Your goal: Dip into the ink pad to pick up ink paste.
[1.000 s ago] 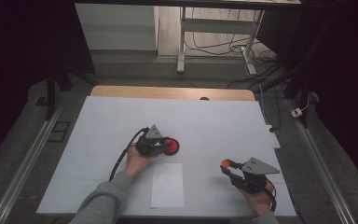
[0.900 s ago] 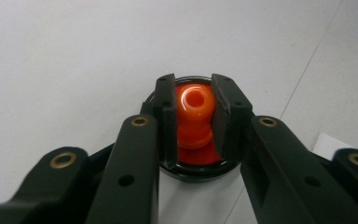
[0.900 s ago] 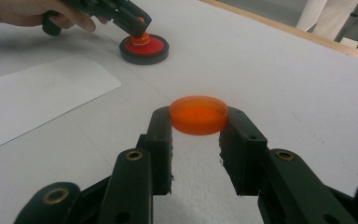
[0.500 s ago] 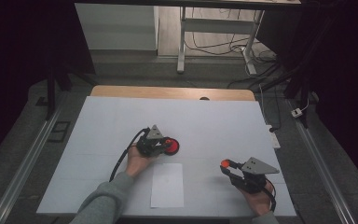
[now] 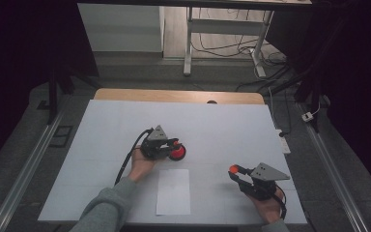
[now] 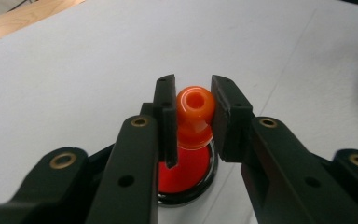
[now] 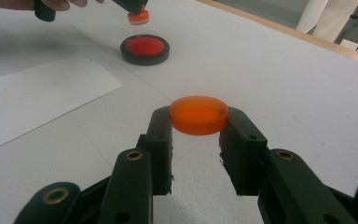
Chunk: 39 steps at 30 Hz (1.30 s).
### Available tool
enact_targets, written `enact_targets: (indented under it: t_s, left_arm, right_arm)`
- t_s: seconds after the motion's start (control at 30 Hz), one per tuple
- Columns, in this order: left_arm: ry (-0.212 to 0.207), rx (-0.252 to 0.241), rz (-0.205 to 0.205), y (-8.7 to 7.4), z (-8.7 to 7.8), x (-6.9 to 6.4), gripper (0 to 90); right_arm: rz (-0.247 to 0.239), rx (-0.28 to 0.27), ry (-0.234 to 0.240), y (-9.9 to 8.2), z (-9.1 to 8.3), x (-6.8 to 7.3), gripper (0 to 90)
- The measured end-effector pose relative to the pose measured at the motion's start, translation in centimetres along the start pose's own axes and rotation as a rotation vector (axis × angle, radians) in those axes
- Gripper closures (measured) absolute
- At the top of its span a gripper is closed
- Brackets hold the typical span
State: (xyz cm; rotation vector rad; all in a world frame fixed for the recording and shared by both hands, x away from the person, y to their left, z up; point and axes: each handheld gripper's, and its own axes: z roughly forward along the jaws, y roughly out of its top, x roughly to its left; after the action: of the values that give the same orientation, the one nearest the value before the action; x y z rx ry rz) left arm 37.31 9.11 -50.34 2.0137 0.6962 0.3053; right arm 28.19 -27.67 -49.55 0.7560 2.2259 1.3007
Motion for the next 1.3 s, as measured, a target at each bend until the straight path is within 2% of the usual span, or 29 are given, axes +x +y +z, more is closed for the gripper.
enact_targets:
  t_s: [0.27, 0.4, 0.47, 0.67, 1.03, 1.17, 1.3]
  left_arm:
    - [-0.023, -0.013, -0.001, 0.7, -0.9, -0.2, 73.0]
    - [-0.020, -0.022, -0.008, 0.8, -1.3, 0.0, 73.0]
    - [-0.008, -0.019, 0.002, 0.9, -1.6, 0.0, 73.0]
    - [-0.016, -0.032, -0.001, 1.0, -2.3, 0.0, 73.0]
    - [-0.082, -0.038, 0.013, 1.3, -3.3, -0.3, 73.0]
    - [-0.103, -0.018, 0.038, 1.3, -3.4, -0.7, 73.0]
    - [-0.123, -0.027, 0.031, 1.5, -3.6, -0.9, 72.9]
  right_arm:
    - [-0.001, 0.001, 0.006, 0.0, 0.1, 0.0, 64.7]
    - [0.000, 0.000, 0.007, 0.0, 0.1, 0.0, 64.7]
    - [0.000, 0.000, 0.007, 0.0, 0.1, -0.1, 64.7]
    - [-0.001, 0.003, 0.001, 0.0, 0.1, -0.1, 64.8]
    - [-0.003, -0.002, 0.006, -0.1, 0.1, -0.1, 64.7]
    - [-0.003, -0.003, 0.009, -0.1, 0.1, -0.1, 64.7]
    - [-0.002, -0.001, 0.009, -0.1, 0.1, -0.1, 64.7]
